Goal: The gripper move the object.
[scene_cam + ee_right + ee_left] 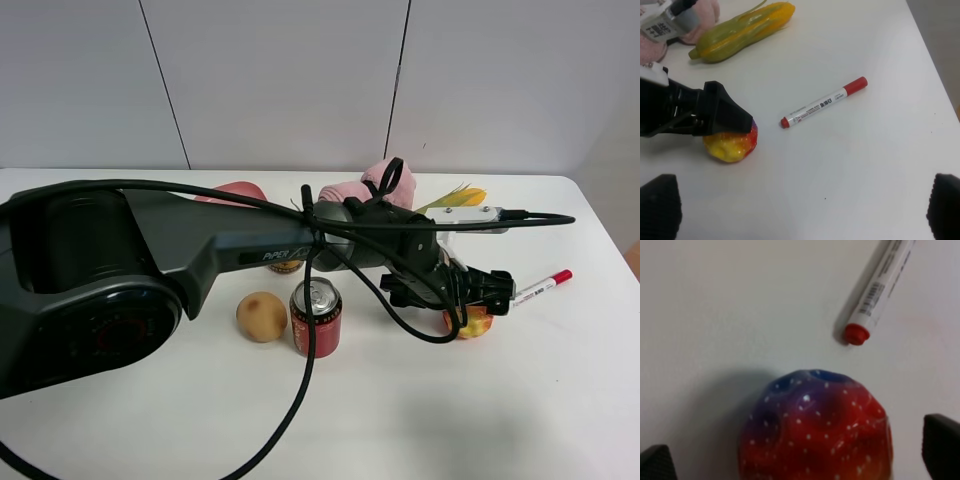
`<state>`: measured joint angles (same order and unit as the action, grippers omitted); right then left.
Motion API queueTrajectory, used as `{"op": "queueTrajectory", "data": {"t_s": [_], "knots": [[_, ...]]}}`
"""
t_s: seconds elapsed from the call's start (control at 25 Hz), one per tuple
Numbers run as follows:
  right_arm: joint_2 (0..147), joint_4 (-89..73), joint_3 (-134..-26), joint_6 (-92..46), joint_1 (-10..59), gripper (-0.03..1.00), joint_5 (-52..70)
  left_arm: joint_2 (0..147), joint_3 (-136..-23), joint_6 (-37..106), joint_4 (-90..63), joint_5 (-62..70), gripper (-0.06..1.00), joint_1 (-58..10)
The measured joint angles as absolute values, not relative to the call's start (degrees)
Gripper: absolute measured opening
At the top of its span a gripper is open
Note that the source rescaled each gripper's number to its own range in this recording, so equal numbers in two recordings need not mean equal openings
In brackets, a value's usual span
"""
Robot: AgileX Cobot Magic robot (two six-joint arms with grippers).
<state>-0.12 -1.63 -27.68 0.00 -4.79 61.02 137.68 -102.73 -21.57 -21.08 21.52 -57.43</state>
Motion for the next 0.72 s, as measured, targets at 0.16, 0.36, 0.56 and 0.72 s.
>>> {"op": "queueTrajectory", "data": {"t_s": [0.16, 0.36, 0.56, 0.72], "knots": [[-0.1, -1.6, -27.7, 0.0, -4.8, 1.00, 61.0, 137.7, -102.7, -21.6, -21.3, 21.5, 0.97, -57.4], [-0.1, -1.6, -27.7, 0.0, -4.8, 1.00, 61.0, 137.7, -102.7, -21.6, -21.6, 21.7, 0.21, -57.4], [-0.1, -1.6, -27.7, 0.0, -4.8, 1.00, 61.0, 137.6, -104.1, -21.6, -21.9, 24.1, 0.01, -57.5], [-0.1, -1.6, -27.7, 0.0, -4.8, 1.00, 61.0, 137.7, -107.7, -21.6, -21.9, 26.4, 0.01, -57.5]]}}
